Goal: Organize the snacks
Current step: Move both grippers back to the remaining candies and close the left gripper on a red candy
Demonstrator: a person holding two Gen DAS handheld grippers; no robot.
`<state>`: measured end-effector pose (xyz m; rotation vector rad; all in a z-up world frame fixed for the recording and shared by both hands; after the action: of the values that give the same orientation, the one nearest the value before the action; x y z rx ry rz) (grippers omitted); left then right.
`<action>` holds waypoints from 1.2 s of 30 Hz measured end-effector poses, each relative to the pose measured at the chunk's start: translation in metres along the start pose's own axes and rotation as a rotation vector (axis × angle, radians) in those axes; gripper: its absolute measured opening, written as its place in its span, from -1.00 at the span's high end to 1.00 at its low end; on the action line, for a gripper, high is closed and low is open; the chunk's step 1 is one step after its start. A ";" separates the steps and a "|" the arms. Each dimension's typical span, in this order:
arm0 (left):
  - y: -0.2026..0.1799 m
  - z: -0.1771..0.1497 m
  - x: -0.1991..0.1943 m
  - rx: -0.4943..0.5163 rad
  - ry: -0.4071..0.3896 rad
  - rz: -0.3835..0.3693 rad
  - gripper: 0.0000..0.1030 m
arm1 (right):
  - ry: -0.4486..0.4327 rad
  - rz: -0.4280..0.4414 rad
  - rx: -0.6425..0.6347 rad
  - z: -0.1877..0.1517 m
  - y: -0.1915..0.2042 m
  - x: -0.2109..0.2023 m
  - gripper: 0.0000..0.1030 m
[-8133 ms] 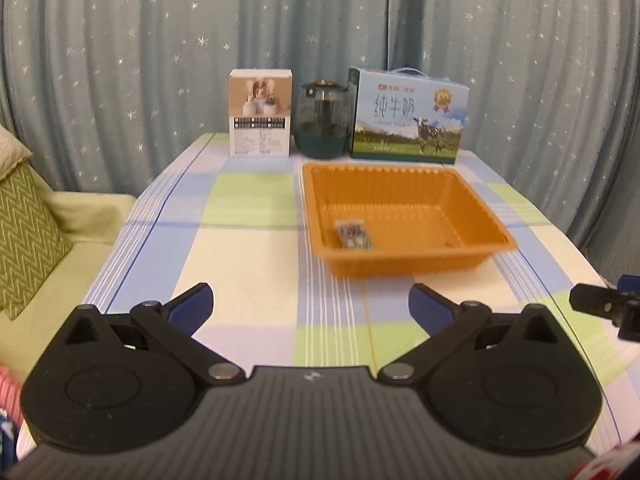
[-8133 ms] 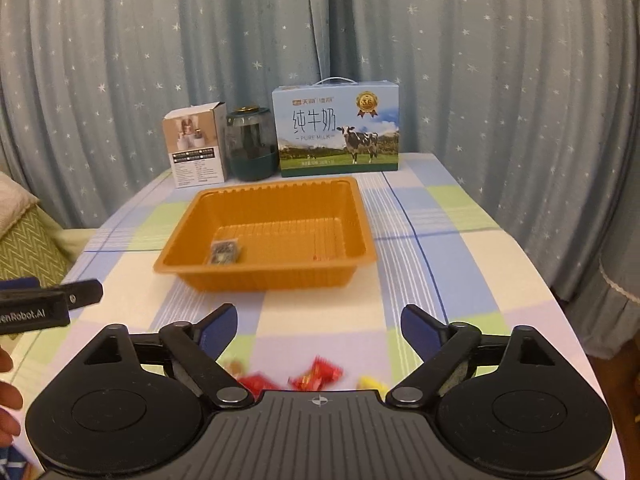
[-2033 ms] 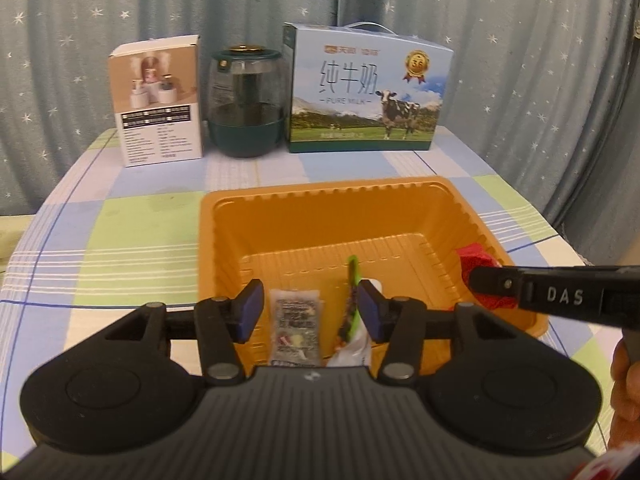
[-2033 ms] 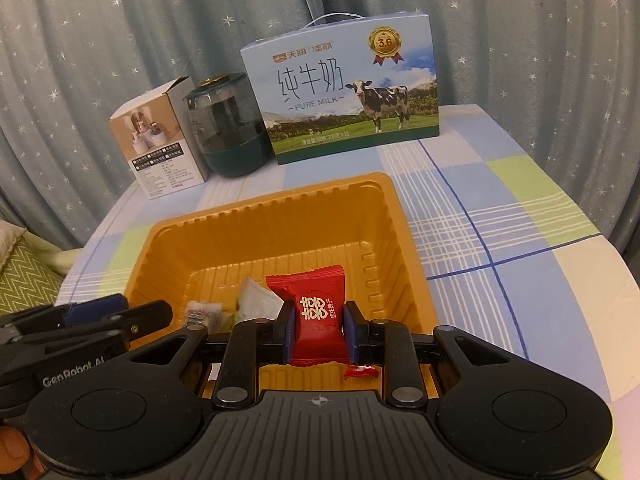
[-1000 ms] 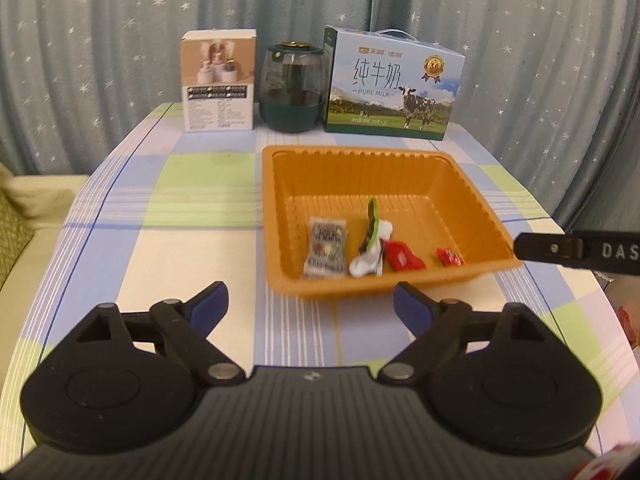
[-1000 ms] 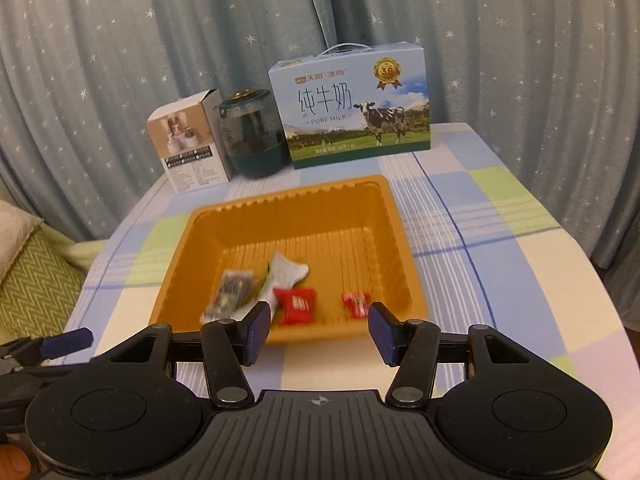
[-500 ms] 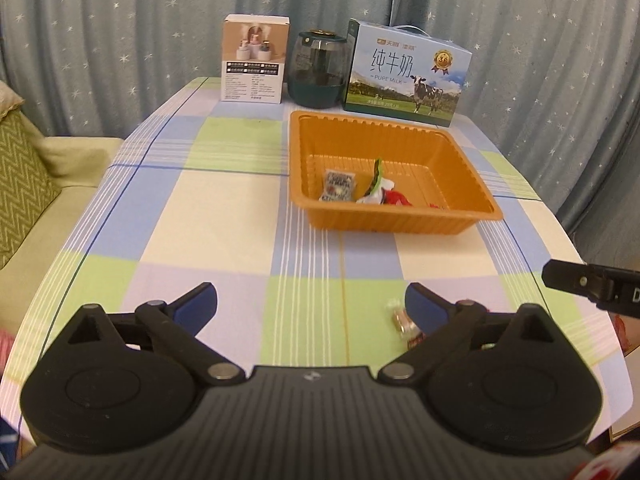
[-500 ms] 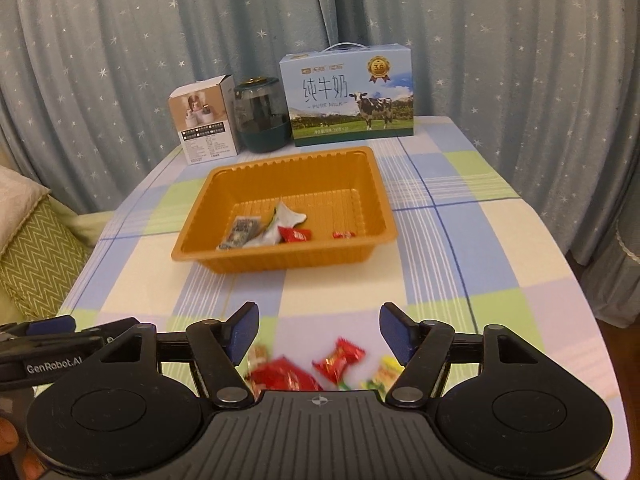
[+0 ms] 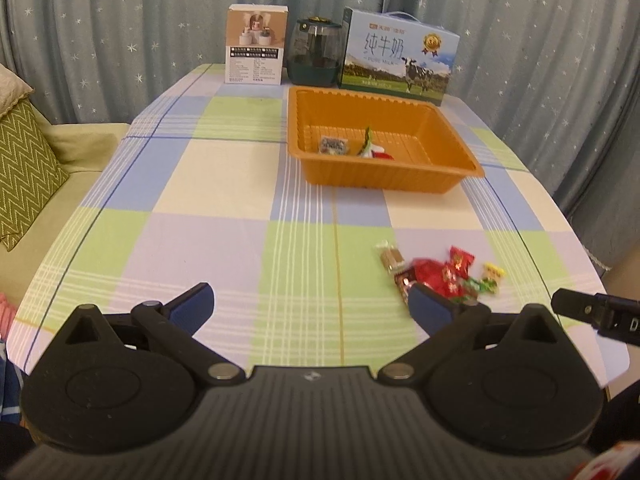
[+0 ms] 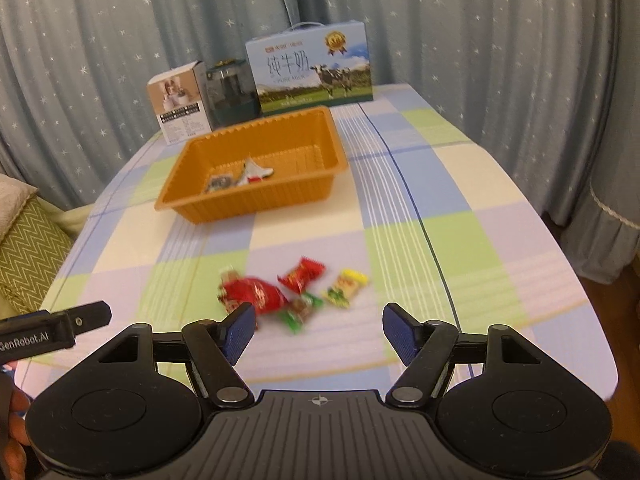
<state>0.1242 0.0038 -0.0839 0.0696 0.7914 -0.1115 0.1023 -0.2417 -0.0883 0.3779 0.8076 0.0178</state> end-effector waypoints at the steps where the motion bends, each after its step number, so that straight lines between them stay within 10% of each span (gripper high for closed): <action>1: -0.001 -0.002 0.000 0.001 0.002 0.001 -0.99 | 0.005 -0.003 0.003 -0.003 -0.002 0.001 -0.36; 19: -0.036 -0.018 0.031 0.052 0.039 -0.047 -0.94 | 0.023 -0.037 0.065 -0.012 -0.034 0.020 -0.36; 36: -0.082 -0.006 0.103 0.112 0.039 -0.115 -0.13 | 0.026 -0.048 0.088 0.004 -0.050 0.055 -0.36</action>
<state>0.1814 -0.0842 -0.1632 0.1321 0.8279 -0.2640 0.1375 -0.2810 -0.1414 0.4424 0.8446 -0.0576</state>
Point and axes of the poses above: each gripper's, at about its wrist camera, not at the fingertips, and x roughly the way its jaws point, y to its left, z to its top, the point moved 5 cm from there along x, roughly the way its jaws point, and after that the axes turned 10 degrees about x, right-handed, at the moved point
